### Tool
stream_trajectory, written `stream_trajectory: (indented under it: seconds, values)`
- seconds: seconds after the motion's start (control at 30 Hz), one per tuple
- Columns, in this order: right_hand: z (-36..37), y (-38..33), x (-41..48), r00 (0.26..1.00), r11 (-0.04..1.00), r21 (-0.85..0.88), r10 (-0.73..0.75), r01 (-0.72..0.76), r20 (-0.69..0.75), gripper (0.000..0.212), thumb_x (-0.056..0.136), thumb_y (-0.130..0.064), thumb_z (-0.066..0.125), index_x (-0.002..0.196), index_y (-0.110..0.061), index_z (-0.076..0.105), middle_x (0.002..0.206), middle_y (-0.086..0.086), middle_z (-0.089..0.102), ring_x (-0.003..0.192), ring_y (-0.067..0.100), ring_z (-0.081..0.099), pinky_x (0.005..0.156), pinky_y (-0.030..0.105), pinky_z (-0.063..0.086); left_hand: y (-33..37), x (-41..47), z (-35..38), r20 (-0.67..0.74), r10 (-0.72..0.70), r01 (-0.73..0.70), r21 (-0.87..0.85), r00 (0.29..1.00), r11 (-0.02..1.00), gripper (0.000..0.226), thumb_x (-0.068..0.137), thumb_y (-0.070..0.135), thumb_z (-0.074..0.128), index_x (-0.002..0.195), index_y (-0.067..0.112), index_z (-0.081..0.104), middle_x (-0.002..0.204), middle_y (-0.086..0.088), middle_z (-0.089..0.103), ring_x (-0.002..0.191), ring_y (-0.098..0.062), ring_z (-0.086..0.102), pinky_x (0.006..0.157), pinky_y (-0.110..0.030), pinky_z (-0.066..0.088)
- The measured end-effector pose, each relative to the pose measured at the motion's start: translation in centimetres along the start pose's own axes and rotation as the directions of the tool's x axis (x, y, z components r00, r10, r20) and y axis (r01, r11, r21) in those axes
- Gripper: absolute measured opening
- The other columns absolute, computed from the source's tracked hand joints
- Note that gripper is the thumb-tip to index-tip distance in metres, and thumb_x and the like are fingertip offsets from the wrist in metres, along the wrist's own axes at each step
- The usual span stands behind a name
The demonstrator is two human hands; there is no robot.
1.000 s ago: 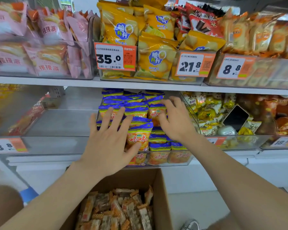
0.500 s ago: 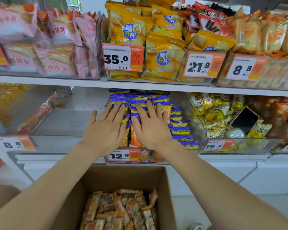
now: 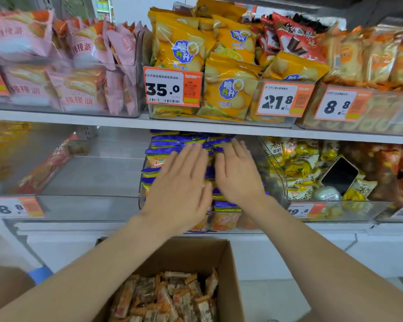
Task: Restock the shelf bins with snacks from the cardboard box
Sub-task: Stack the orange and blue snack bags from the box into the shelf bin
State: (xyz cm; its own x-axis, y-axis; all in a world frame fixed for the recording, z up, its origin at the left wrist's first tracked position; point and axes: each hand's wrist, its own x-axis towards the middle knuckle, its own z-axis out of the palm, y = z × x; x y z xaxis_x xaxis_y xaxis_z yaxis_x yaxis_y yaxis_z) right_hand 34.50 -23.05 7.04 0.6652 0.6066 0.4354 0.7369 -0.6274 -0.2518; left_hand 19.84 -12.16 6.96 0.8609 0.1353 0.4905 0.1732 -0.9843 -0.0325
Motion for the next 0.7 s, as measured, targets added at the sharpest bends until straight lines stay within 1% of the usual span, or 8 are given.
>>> stream_trajectory:
  seconds: [0.07, 0.13, 0.2, 0.27, 0.4, 0.53, 0.63, 0.7]
  values:
    - [0.6, 2.7, 0.3, 0.996, 0.995, -0.093, -0.031, 0.039, 0.085, 0.072, 0.106, -0.049, 0.008, 0.16, -0.009, 0.034, 0.169, 0.022, 0.025, 0.159, 0.04, 0.011, 0.129, 0.056, 0.011, 0.7, 0.2, 1.3, 0.06, 0.064, -0.069, 0.089, 0.996, 0.994, 0.072, 0.107, 0.051, 0.022, 0.164, 0.007, 0.025, 0.172, -0.014, 0.019, 0.161, -0.029, 0.012, 0.128, -0.055, 0.016]
    - [1.6, 4.4, 0.2, 0.978, 0.993, -0.087, -0.063, 0.082, 0.199, 0.065, 0.11, -0.048, 0.021, 0.167, -0.017, 0.014, 0.175, 0.013, -0.001, 0.161, 0.037, -0.002, 0.129, 0.057, 0.013, 0.0, 0.4, 2.4, 0.124, 0.01, -0.032, 0.17, 0.992, 0.985, 0.074, 0.107, 0.057, 0.017, 0.164, 0.011, 0.026, 0.172, -0.015, 0.019, 0.161, -0.031, 0.013, 0.126, -0.059, 0.015]
    - [2.4, 5.0, 0.7, 0.952, 0.992, -0.045, -0.097, 0.115, 0.289, 0.068, 0.112, -0.046, 0.029, 0.168, -0.02, 0.0, 0.174, 0.007, -0.018, 0.161, 0.036, 0.005, 0.127, 0.054, 0.023, -0.7, 0.6, 3.0, 0.159, -0.052, 0.015, 0.224, 0.986, 0.975, 0.076, 0.106, 0.059, 0.013, 0.163, 0.011, 0.029, 0.17, -0.017, 0.026, 0.159, -0.033, 0.019, 0.124, -0.062, 0.017]
    - [2.8, 5.0, 1.8, 0.94, 0.997, 0.01, -0.079, 0.08, 0.333, 0.071, 0.112, -0.043, 0.033, 0.167, -0.02, -0.004, 0.173, 0.004, -0.023, 0.16, 0.037, 0.013, 0.125, 0.05, 0.028, -0.9, 0.6, 3.3, 0.177, -0.071, 0.024, 0.253, 0.982, 0.967, 0.078, 0.105, 0.059, 0.01, 0.163, 0.011, 0.029, 0.169, -0.018, 0.028, 0.159, -0.034, 0.02, 0.123, -0.064, 0.018]
    - [2.7, 4.2, 2.7, 0.924, 0.998, 0.06, -0.032, 0.01, 0.381, 0.075, 0.11, -0.038, 0.044, 0.167, -0.021, -0.003, 0.172, 0.001, -0.023, 0.161, 0.038, 0.008, 0.126, 0.055, 0.023, -0.7, 0.4, 3.7, 0.174, -0.067, 0.018, 0.272, 0.982, 0.962, 0.078, 0.105, 0.059, 0.008, 0.164, 0.011, 0.025, 0.17, -0.018, 0.025, 0.159, -0.034, 0.019, 0.121, -0.066, 0.018]
    - [0.8, 3.8, 2.1, 0.945, 0.999, 0.039, -0.008, -0.005, 0.326, 0.077, 0.107, -0.04, 0.05, 0.166, -0.018, 0.006, 0.174, 0.007, -0.009, 0.16, 0.038, 0.005, 0.126, 0.063, 0.019, -0.8, 0.2, 3.1, 0.159, -0.055, 0.011, 0.263, 0.986, 0.965, 0.079, 0.105, 0.061, 0.01, 0.163, 0.012, 0.027, 0.169, -0.016, 0.028, 0.159, -0.033, 0.021, 0.122, -0.066, 0.016]
    - [-2.0, 4.1, 0.4, 0.959, 0.982, 0.073, 0.152, -0.174, 0.238, 0.071, 0.104, -0.027, 0.053, 0.16, -0.004, 0.017, 0.161, 0.024, 0.03, 0.148, 0.045, 0.033, 0.114, 0.052, 0.039, -0.6, -0.2, 2.4, 0.098, -0.047, 0.023, 0.233, 0.994, 0.972, 0.083, 0.103, 0.067, 0.015, 0.163, 0.01, 0.029, 0.168, -0.015, 0.031, 0.158, -0.034, 0.022, 0.125, -0.062, 0.013]
    - [-2.6, 4.5, -1.7, 0.929, 0.977, -0.02, 0.209, -0.214, 0.305, 0.058, 0.107, -0.028, 0.048, 0.152, 0.001, 0.029, 0.149, 0.028, 0.042, 0.139, 0.046, 0.042, 0.104, 0.045, 0.042, -0.1, -0.5, 1.9, 0.047, -0.083, 0.072, 0.201, 0.995, 0.977, 0.089, 0.099, 0.072, 0.025, 0.162, 0.008, 0.031, 0.168, -0.016, 0.031, 0.158, -0.035, 0.024, 0.126, -0.061, 0.012]
